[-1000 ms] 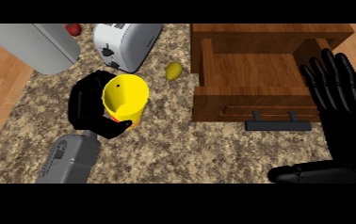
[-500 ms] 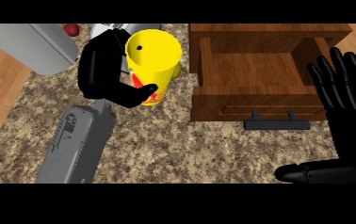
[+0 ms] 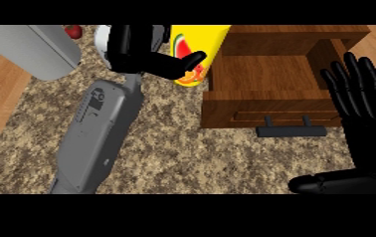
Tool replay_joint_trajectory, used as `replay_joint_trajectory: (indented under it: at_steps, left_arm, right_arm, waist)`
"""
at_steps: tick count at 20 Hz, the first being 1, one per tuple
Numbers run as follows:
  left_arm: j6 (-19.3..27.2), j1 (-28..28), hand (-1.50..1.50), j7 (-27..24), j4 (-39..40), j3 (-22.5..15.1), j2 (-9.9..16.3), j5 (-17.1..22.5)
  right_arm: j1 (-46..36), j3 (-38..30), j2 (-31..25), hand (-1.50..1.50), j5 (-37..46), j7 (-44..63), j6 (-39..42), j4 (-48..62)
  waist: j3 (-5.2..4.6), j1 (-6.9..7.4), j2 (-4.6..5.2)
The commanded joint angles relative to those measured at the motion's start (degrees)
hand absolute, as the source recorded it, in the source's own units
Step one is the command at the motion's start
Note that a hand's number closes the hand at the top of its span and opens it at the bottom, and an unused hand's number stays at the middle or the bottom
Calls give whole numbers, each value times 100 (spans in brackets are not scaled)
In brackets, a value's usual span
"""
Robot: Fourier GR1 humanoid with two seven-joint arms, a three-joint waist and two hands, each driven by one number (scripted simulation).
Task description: Pick up the cup, place it into the drawer and close the drawer
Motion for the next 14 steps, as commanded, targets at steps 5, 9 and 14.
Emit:
replay_joint_trajectory:
  at_steps: [5,9,14]
  left_arm:
    - [241,-1210,150,4,1523,-53,-72,-39]
    - [641,-1582,150,-91,1901,-346,-73,232]
    - [788,-2154,150,-195,2773,-321,-74,485]
  right_arm:
    - [246,169,118,-150,162,-68,-21,-153]
    - [-143,125,124,-150,159,72,-174,34]
    - [17,-282,-227,-150,-219,-158,280,247]
  waist:
    - [0,-72,18]
    - [-1,-47,15]
    - [2,-101,31]
